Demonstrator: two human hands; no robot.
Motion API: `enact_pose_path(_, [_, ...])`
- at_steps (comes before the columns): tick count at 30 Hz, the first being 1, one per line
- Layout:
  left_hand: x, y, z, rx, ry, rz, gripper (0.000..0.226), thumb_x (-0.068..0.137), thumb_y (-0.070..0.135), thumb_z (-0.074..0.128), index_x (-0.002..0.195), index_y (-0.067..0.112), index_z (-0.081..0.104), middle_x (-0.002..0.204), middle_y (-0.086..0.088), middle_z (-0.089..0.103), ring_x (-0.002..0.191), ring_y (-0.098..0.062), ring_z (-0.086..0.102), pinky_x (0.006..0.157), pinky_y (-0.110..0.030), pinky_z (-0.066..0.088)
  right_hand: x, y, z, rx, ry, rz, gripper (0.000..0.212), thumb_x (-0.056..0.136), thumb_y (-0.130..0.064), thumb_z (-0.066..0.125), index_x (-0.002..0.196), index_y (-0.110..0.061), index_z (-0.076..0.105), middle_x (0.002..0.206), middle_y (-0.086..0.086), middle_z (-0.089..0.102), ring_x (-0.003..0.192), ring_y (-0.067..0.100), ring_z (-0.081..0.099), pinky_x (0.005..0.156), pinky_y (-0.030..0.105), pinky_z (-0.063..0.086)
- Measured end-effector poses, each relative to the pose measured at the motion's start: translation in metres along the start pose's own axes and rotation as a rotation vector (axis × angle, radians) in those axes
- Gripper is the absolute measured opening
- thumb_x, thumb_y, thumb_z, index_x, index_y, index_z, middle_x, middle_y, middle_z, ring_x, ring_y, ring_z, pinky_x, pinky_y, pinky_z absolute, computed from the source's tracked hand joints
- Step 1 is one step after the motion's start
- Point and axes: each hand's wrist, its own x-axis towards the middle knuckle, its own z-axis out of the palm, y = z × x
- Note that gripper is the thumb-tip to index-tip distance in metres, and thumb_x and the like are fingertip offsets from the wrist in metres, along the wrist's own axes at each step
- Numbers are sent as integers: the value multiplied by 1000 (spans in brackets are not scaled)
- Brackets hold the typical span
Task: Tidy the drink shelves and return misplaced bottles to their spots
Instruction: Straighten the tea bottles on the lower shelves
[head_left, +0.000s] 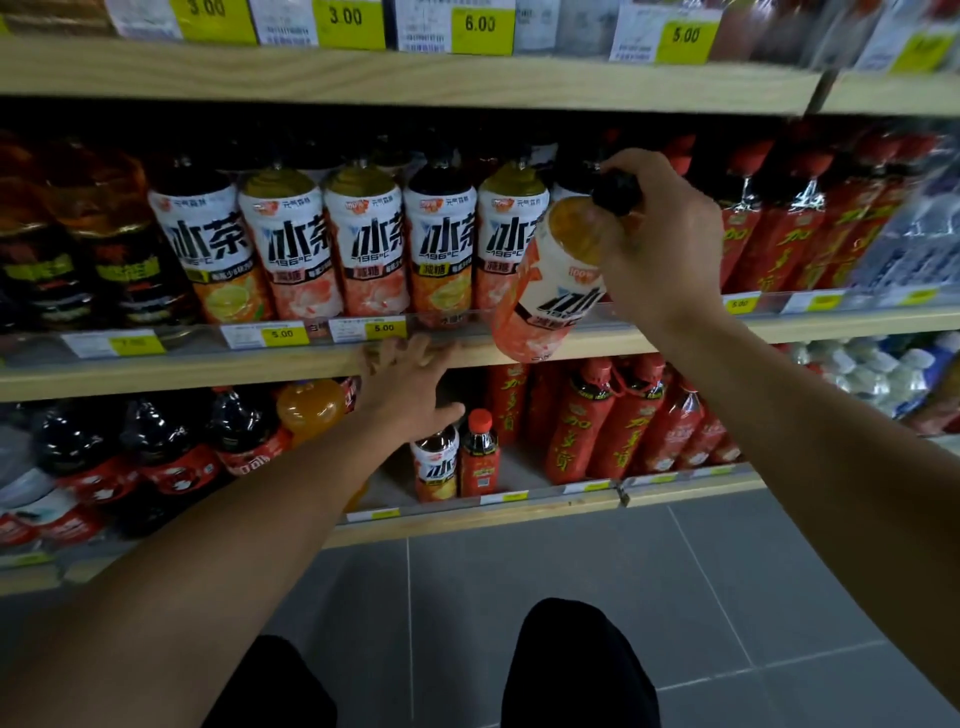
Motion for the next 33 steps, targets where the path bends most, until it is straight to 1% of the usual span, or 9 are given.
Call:
enact_pose_path(5, [2,2,-2,-33,-23,-13,90,82,71,53,154,44,6,160,0,7,145,-40,2,115,-68,8,20,-5,7,-48,-29,-24,36,86,-22,62,122,-14,62,111,1,69,99,24,64,73,29,43])
enact_pose_path(8, [1,2,-3,-16,-23,-12,91,82,71,53,155,44,5,161,-1,7,145,-39,3,116,-68,5,25,-3,15,-49,-30,-9,37,86,-22,62,122,-16,62,111,0,69,98,24,64,73,29,42])
enact_pose_path(15, [1,2,0,-4,3,-8,91,82,69,54,155,43,5,158,-2,11,142,-39,6,116,-67,6,25,5,34,-59,-59,-6,39,84,-19,60,123,-13,62,113,4,69,100,27,62,73,32,42])
enact_pose_path(18, [0,2,0,-14,12,-8,92,82,68,55,154,43,5,157,-2,11,141,-40,7,116,-67,6,30,5,38,-66,-60,5,37,87,-18,60,123,-13,61,113,3,69,98,25,62,71,30,40])
enact_pose_path(22, [0,0,1,1,15,3,92,82,69,53,155,43,4,157,-2,11,141,-40,9,115,-68,8,44,4,43,-66,-79,44,37,91,-21,59,128,-15,56,116,4,67,102,27,62,78,36,48])
enact_pose_path(26, [0,-1,1,3,24,6,91,81,70,52,154,44,4,157,-2,11,140,-39,11,116,-67,8,49,3,55,14,-37,41,35,93,-14,56,127,-12,49,103,6,67,80,24,62,64,36,48])
enact_pose_path(27, [0,-1,1,3,26,8,91,81,70,52,154,44,4,157,-2,10,140,-39,11,116,-66,8,48,4,59,39,-12,39,33,93,-13,54,125,-12,50,102,7,66,78,24,61,63,36,48])
enact_pose_path(30, [0,-2,3,11,30,15,92,80,70,52,154,44,2,157,-1,9,141,-39,11,115,-66,10,43,10,69,69,47,39,31,97,-15,46,127,-13,52,107,8,63,83,21,58,64,32,41])
enact_pose_path(33, [0,-4,6,19,31,16,93,79,69,53,153,45,2,156,-1,10,139,-39,13,114,-66,13,31,13,77,150,16,96,39,101,-22,38,139,-17,44,109,5,60,92,16,53,70,28,37])
